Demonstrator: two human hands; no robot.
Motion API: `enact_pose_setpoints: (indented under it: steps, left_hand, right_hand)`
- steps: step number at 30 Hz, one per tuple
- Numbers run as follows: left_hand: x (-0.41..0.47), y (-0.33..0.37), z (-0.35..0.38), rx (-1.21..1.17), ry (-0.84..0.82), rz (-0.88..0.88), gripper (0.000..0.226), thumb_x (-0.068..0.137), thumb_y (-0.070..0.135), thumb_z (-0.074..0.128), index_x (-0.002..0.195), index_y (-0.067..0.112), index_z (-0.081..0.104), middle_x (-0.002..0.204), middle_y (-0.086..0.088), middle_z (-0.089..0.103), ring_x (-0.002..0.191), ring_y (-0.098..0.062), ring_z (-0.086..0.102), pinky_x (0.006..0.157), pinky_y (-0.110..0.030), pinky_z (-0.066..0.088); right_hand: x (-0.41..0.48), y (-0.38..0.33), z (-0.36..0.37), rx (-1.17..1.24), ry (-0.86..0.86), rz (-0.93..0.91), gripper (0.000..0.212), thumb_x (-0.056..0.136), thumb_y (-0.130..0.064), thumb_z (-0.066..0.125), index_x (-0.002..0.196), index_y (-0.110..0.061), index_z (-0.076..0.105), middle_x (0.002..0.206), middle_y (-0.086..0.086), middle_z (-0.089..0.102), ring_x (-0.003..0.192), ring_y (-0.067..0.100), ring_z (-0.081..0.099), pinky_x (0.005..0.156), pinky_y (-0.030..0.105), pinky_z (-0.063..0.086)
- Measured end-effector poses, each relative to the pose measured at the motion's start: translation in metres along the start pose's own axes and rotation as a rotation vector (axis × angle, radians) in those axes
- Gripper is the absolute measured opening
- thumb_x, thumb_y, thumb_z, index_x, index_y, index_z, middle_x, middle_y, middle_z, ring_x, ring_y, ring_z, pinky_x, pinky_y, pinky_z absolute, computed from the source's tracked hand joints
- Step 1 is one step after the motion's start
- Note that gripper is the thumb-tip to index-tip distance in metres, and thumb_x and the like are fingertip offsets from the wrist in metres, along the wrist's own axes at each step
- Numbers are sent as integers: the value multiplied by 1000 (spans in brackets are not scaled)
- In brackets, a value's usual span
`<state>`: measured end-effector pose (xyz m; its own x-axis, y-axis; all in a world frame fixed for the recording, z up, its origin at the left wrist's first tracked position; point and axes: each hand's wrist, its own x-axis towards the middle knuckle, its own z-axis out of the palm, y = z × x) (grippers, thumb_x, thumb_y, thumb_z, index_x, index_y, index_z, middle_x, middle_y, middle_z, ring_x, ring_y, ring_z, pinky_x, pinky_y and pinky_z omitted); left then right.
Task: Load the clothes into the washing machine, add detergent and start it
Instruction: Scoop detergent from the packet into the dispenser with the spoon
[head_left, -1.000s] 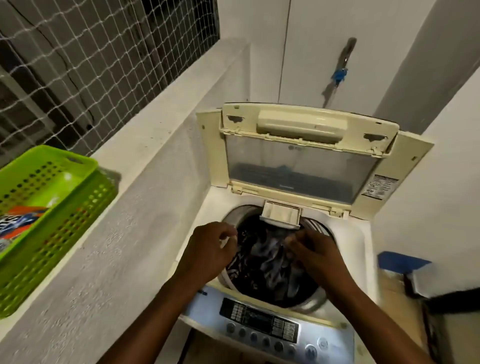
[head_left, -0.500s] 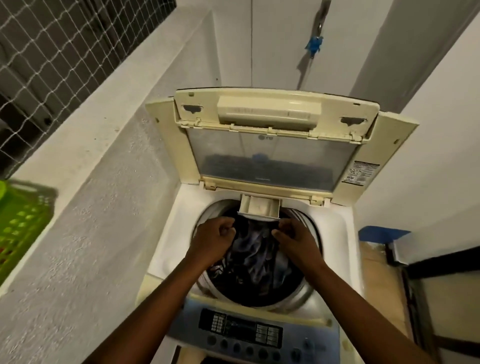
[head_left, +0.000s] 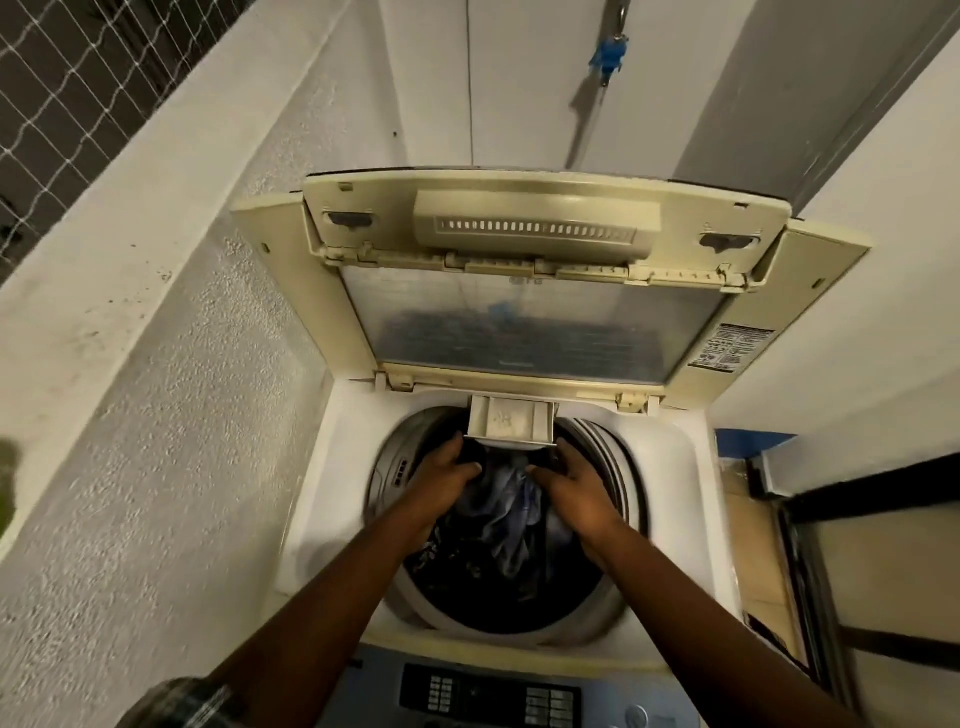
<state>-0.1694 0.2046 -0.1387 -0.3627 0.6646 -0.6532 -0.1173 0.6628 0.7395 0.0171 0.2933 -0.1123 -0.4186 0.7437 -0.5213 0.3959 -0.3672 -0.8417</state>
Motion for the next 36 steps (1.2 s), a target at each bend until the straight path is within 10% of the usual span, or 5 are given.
enact_pose_setpoints:
  steps: [9, 19, 23, 30, 36]
  left_hand:
    - [7, 8, 5, -131, -19, 63, 79, 75, 9, 61, 152, 19, 47, 150, -1, 56, 138, -17, 52, 119, -42, 39]
    - [-1, 50, 12, -149, -25, 68, 72, 88, -11, 51, 152, 21, 45, 135, 7, 57, 116, -12, 59, 88, -24, 50]
    - [-8, 62, 18, -227, -24, 51, 76, 90, -21, 40, 157, 14, 32, 128, 8, 42, 120, -10, 42, 72, -12, 42]
    - [1, 60, 20, -312, -49, 21, 74, 77, -20, 42, 143, 14, 51, 127, -10, 69, 116, -27, 66, 88, -36, 55]
    - [-14, 77, 31, -410, -26, -55, 42, 91, -20, 36, 122, 5, 51, 93, -14, 67, 76, -22, 73, 58, -28, 58]
  right_hand:
    - [9, -3, 4, 156, 40, 53, 46, 95, -9, 71, 139, -21, 62, 126, 3, 76, 113, 19, 74, 103, 38, 57]
    - [44, 4, 8, 280, 14, 20, 86, 71, -29, 78, 150, -9, 49, 140, 13, 69, 122, 29, 71, 107, 48, 56]
    - [39, -8, 11, 298, 23, 48, 70, 74, -16, 76, 141, -6, 58, 127, 16, 75, 117, 34, 73, 104, 48, 58]
    - [32, -26, 15, 363, 6, 120, 31, 84, 12, 60, 108, -6, 64, 93, 16, 80, 88, 32, 78, 75, 37, 62]
    - [29, -39, 19, 423, 10, 150, 33, 76, 13, 60, 98, -11, 52, 90, 22, 65, 83, 33, 68, 69, 43, 59]
